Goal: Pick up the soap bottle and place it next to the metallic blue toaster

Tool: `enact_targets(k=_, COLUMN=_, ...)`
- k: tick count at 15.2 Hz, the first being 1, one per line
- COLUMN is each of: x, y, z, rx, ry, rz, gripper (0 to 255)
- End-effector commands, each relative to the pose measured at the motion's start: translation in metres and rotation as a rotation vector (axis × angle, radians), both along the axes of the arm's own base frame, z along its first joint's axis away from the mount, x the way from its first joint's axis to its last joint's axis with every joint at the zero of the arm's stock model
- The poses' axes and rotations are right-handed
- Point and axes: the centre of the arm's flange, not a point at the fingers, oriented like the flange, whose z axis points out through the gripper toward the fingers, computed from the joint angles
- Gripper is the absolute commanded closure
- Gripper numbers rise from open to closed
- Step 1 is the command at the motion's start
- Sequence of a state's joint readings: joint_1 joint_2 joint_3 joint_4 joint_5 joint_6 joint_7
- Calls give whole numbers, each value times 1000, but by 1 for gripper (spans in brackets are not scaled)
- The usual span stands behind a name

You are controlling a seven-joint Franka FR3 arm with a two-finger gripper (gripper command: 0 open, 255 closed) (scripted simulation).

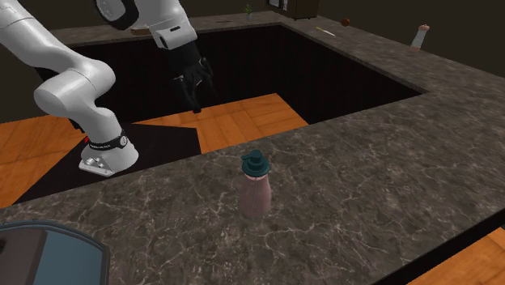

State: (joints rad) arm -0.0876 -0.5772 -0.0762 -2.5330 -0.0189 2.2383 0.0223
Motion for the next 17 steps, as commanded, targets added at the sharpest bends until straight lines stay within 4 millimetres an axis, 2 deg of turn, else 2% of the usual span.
enact_targets(k=1, x=12, y=-15, z=-14, rx=0, ry=-25, rz=-13, gripper=0)
enact_targets(k=13, x=90, y=-111, z=-99, rx=7, ry=-151, rz=-88, gripper=0)
enact_targets(k=17, x=98, y=-112, z=-114, rx=7, ry=-153, rz=-88, gripper=0)
